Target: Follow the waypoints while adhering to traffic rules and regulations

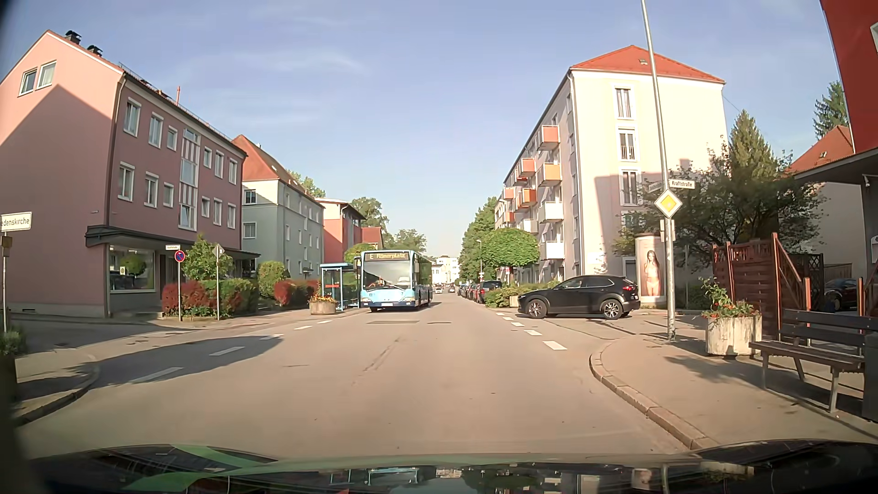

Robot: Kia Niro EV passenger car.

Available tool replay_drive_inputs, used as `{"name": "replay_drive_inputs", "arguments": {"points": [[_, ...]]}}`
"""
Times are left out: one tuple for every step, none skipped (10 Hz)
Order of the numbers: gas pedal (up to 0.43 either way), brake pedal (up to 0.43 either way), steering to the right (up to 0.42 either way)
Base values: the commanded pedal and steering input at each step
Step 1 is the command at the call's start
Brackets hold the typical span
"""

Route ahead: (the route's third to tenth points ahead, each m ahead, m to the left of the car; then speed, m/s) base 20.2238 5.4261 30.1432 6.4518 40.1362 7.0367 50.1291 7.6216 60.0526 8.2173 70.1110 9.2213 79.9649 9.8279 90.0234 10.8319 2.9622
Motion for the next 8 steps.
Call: {"name": "replay_drive_inputs", "arguments": {"points": [[0.0,0.0,-0.001],[0.0,0.0,-0.001],[0.0,0.0,-0.002],[0.047,0.0,-0.004],[0.138,0.0,-0.007],[0.157,0.0,-0.01],[0.157,0.0,-0.014],[0.157,0.0,-0.017]]}}
